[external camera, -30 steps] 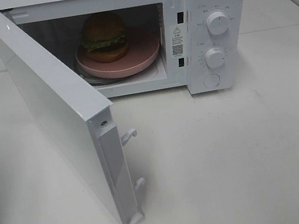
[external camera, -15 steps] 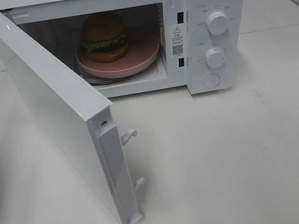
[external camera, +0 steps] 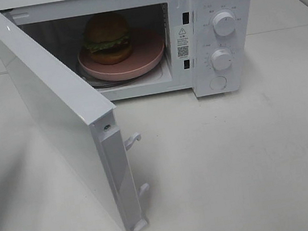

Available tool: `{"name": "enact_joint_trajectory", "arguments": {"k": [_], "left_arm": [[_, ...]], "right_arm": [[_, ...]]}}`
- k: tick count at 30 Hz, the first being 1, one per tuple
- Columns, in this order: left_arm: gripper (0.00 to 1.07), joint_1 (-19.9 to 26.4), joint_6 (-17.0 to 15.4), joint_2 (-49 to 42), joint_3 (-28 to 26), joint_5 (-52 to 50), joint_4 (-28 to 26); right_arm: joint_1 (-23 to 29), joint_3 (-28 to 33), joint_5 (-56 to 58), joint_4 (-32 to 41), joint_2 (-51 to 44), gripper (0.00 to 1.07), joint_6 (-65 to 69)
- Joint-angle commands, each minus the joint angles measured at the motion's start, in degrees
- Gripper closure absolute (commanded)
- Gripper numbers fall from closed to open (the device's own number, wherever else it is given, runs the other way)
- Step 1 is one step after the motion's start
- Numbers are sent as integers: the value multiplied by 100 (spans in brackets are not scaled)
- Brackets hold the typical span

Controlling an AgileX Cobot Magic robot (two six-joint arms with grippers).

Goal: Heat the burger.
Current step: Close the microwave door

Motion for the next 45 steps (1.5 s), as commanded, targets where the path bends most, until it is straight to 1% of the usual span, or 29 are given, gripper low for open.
{"name": "enact_joint_trajectory", "arguments": {"k": [1,2,4,5,7,10,12,13,15,16,18,21,23,29,31,35,38,45], "left_arm": [[107,11,-304,498,-126,-424,355],[107,11,-304,498,-126,-424,355],[107,11,-315,739,-304,-430,573],[107,11,-315,739,-304,-430,573],[107,-126,-424,1043,-619,-424,991],[107,-201,-424,1140,-710,-413,1026],[107,-441,-424,1478,-991,-395,1026],[107,-441,-424,1478,-991,-395,1026],[107,-642,-424,1684,-1112,-395,1008],[107,-642,-424,1684,-1112,-395,1008],[107,-859,-413,1845,-1209,-390,905],[107,-940,-401,1891,-1232,-390,819],[107,-1175,-378,2063,-1346,-372,493],[107,-1415,-378,2235,-1604,-309,418],[107,-1581,-378,2263,-1742,-97,378],[107,-1742,-378,2349,-1914,40,372],[107,-1971,-378,2492,-2183,201,264],[107,-2235,-378,2693,-2521,252,74]], "right_arm": [[-34,11,-40,0,-160,32,0],[-34,11,-40,0,-160,32,0],[-34,11,-40,0,-160,32,6],[-34,11,-40,0,-160,32,6],[-34,11,-40,0,-160,32,6],[-34,11,-40,0,-160,32,6],[-34,11,-40,0,-160,32,6],[-34,11,-40,0,-160,32,6],[-34,11,-40,0,-160,32,6],[-34,11,-40,0,-160,32,6],[-34,11,-40,0,-160,32,6],[-34,11,-40,0,-160,32,6],[-34,11,-40,0,-160,32,6],[-34,11,-40,0,-160,32,6],[-34,11,-40,0,-160,32,6],[-34,11,-40,0,-160,32,6],[-34,11,-40,-6,-160,32,11],[-34,11,-40,-6,-160,32,11]]}}
